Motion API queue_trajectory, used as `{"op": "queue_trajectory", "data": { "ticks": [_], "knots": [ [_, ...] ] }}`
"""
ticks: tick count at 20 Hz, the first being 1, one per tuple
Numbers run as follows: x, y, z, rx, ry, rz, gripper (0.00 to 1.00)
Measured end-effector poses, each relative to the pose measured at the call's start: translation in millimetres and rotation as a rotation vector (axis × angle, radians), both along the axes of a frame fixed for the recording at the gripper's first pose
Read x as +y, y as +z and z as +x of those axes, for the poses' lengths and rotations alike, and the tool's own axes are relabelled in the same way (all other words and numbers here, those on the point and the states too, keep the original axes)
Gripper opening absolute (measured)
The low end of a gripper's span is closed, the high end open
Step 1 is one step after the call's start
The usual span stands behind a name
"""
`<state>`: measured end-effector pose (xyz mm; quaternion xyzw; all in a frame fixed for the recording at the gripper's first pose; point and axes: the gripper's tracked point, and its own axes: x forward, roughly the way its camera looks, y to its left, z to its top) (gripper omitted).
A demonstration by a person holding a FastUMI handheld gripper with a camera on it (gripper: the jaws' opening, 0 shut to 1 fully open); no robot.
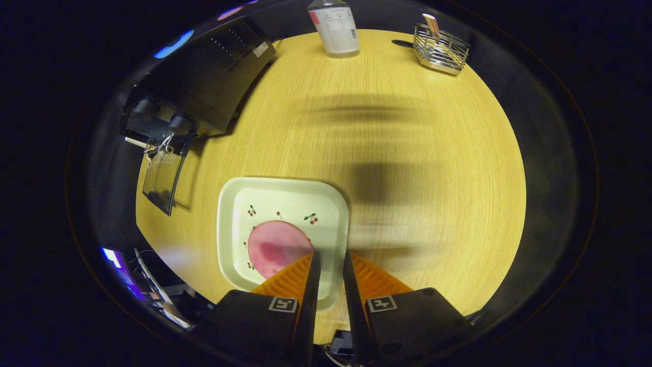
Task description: Open the toaster oven, put the food inside, and close the toaster oven door.
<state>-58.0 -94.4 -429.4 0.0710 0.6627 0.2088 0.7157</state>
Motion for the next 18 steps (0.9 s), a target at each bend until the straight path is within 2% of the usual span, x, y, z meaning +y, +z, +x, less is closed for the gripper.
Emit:
{"op": "queue_trajectory", "data": {
  "ticks": [1,2,3,5,9,12,18],
  "knots": [
    [12.4,1.6,-10.2,0.063,-0.021,0.077,0.22],
    [22.3,-1.3,-18.1,0.117,-0.083,0.136,0.12],
    [23.7,1.0,-16.9,0.144,-0.172,0.19,0.07],
    [25.7,5.2,-17.5,0.155,-0.246,0.27,0.06],
    [23.4,5.8,-12.2,0.1,-0.258,0.31,0.05],
    [23.8,13.5,-11.3,0.092,-0.317,0.344,0.05],
    [31.6,43.4,-7.1,0.067,-0.378,0.405,0.05]
  ]
}}
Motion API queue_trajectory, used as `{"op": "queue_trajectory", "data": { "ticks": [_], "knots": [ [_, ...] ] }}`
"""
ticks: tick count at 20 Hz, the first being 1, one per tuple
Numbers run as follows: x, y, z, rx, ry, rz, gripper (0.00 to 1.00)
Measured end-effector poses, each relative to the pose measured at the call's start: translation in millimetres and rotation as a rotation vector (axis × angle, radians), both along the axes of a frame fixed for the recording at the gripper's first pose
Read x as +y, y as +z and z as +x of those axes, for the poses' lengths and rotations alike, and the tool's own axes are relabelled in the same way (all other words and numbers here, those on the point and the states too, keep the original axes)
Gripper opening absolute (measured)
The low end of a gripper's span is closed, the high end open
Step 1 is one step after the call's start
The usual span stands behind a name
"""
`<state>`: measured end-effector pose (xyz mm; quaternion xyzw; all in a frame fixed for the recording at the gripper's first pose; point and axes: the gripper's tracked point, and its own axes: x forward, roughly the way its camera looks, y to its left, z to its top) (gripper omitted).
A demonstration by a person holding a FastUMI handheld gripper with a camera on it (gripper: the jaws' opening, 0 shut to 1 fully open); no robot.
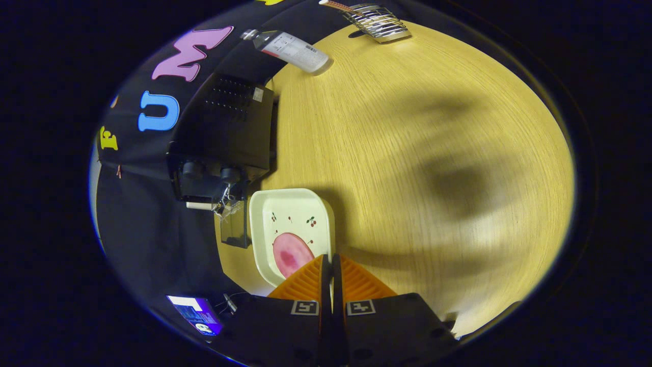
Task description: Open the toaster oven, put the food inside, and close the toaster oven door.
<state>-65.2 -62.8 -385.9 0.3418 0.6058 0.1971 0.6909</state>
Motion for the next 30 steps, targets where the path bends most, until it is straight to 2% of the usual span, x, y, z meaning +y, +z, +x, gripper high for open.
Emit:
{"op": "queue_trajectory", "data": {
  "ticks": [6,11,16,27,30],
  "knots": [
    [37.6,46.0,-13.9,-0.022,-0.046,0.011,0.05],
    [99.5,74.8,-31.5,-0.022,-0.068,0.038,0.05],
    [157.5,81.6,-39.1,-0.017,-0.107,0.014,0.05],
    [249.5,87.9,7.1,0.043,-0.405,0.004,0.05],
    [264.2,89.9,26.3,0.062,-0.51,0.01,0.05]
  ]
}}
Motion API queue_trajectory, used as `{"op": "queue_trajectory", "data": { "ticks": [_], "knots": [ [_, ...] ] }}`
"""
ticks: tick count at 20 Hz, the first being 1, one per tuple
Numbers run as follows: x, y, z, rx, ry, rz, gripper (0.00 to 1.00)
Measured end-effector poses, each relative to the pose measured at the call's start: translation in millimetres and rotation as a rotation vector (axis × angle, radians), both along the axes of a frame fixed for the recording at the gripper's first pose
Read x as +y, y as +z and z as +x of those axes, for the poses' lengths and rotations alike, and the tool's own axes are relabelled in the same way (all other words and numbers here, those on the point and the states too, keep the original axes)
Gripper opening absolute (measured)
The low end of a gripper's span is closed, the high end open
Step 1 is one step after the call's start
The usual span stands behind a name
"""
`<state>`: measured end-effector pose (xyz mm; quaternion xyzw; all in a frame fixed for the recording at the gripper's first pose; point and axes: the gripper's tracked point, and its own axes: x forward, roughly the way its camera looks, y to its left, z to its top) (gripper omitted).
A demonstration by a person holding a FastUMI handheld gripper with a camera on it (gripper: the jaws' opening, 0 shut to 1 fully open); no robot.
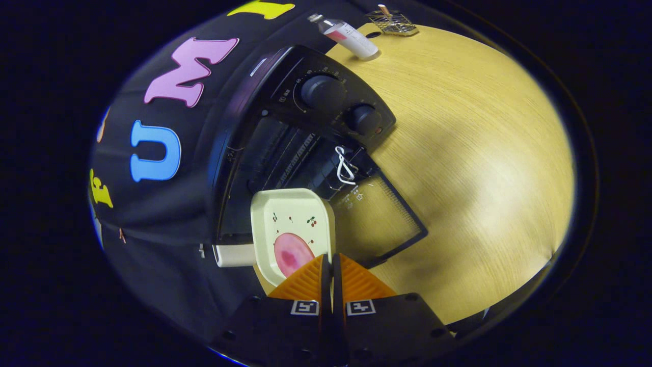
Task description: Open the toaster oven, put the food inside, and close the toaster oven door.
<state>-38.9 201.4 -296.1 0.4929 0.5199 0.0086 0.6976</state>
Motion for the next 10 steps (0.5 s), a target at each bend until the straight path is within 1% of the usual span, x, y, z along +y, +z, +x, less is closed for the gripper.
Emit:
{"op": "queue_trajectory", "data": {
  "ticks": [3,7,10],
  "knots": [
    [11.6,0.9,18.2,0.024,-0.103,0.013,0.05],
    [26.0,-3.1,37.0,0.036,-0.191,0.013,0.05],
    [36.7,-6.7,45.7,0.065,-0.269,0.038,0.05]
  ]
}}
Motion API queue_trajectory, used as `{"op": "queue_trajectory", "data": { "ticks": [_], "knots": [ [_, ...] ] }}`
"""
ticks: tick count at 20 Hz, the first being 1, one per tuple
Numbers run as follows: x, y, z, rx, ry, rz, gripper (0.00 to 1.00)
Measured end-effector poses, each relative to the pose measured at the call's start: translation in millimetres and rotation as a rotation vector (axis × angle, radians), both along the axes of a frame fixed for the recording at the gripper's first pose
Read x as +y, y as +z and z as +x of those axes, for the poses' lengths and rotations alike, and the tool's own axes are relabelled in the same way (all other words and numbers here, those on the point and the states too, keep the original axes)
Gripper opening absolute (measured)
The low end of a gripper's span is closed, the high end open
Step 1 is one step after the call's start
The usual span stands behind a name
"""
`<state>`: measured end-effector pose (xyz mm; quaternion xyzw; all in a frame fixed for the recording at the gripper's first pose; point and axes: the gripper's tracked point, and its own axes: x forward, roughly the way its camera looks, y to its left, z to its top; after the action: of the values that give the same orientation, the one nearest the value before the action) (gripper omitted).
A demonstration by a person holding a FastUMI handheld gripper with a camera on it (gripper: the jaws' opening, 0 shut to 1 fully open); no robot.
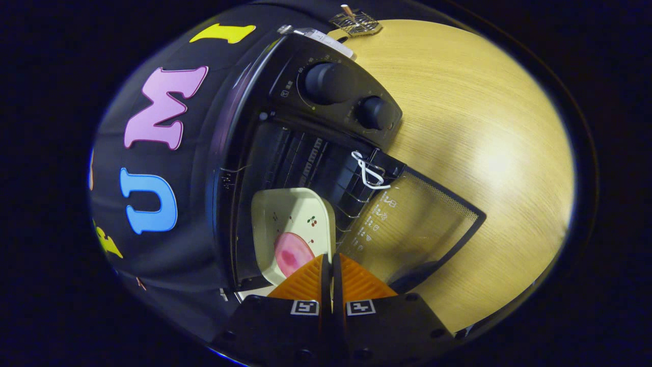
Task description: Open the toaster oven, put the food inside, and close the toaster oven door.
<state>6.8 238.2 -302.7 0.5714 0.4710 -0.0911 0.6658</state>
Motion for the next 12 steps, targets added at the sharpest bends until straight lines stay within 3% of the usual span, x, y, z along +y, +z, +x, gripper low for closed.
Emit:
{"op": "queue_trajectory", "data": {
  "ticks": [12],
  "knots": [
    [8.8,-17.0,27.6,0.09,-0.261,0.004,0.05]
  ]
}}
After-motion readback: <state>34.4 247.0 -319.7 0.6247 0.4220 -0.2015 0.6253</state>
